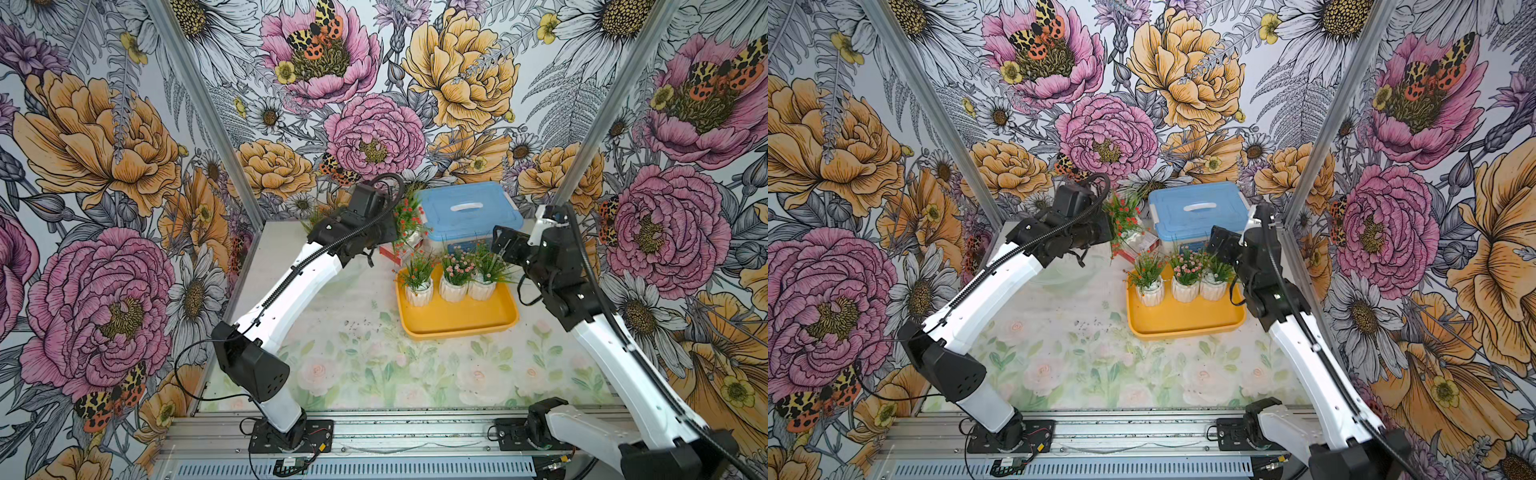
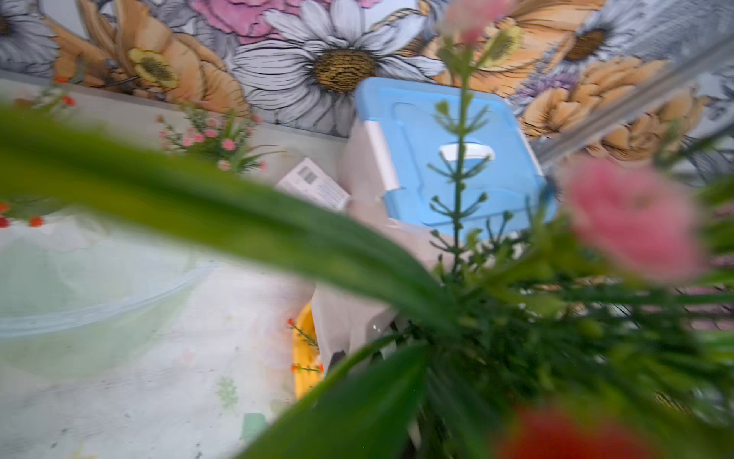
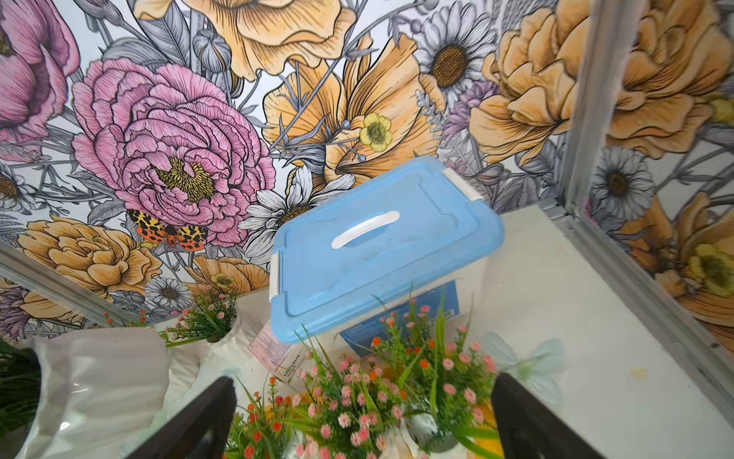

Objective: Put the potted gypsophila into the storage box
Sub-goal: Place the baby's breath potted plant at the storage box.

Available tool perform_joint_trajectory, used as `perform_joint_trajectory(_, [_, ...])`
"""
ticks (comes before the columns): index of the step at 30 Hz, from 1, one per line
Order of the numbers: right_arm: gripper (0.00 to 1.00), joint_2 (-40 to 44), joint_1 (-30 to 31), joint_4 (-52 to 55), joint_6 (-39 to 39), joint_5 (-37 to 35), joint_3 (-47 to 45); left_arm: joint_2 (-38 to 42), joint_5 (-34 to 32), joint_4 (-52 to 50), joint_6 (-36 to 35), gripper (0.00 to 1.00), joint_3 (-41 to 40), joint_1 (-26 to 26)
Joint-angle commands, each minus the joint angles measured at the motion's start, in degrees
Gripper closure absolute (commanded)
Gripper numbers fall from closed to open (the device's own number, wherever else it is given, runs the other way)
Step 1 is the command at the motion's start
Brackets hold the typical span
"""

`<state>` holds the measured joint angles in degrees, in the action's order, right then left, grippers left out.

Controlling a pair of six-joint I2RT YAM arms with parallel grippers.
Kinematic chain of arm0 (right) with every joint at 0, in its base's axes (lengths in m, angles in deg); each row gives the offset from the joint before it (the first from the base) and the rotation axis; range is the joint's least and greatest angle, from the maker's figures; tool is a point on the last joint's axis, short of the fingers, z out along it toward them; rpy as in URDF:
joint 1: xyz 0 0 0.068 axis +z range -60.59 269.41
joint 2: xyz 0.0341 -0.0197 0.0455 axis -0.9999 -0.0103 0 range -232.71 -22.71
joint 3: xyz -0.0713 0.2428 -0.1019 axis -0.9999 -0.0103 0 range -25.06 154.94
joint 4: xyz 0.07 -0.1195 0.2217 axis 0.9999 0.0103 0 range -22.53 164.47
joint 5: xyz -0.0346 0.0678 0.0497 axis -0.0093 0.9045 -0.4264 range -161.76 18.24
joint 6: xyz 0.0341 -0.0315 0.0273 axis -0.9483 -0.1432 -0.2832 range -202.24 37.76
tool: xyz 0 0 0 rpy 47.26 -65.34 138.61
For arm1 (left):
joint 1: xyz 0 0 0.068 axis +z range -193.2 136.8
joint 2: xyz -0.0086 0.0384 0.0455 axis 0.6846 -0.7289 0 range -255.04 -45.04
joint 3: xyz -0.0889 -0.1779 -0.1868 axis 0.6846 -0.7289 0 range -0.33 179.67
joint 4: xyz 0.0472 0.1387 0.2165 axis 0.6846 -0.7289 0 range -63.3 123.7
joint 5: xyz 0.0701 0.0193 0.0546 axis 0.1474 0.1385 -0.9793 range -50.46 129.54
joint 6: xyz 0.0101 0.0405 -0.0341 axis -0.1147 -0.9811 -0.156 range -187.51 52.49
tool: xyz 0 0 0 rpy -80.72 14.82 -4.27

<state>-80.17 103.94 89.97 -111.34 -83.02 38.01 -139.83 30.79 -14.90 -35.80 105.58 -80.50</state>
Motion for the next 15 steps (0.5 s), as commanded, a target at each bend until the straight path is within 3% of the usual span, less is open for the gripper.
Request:
perform_joint_trajectory(1, [0.01,6.6,-1.5,5.9,-2.4,-5.3,-3.5,1.4,-6.1,3.1,3.0,1.00,1.6,-5.5])
perform_joint_trajectory(7, [0.01,17.4,-4.5,11.9,-3.5,-7.5,-6.6,-6.3,-7.0,3.2,3.6,1.00,5.8,-15.1])
perform_joint_trajectory(15, [0.01,26.9,-4.9,21.0,-4.0,-7.8,-6.9,-18.9,-5.3,3.5,5.0,1.00,11.9,-21.3])
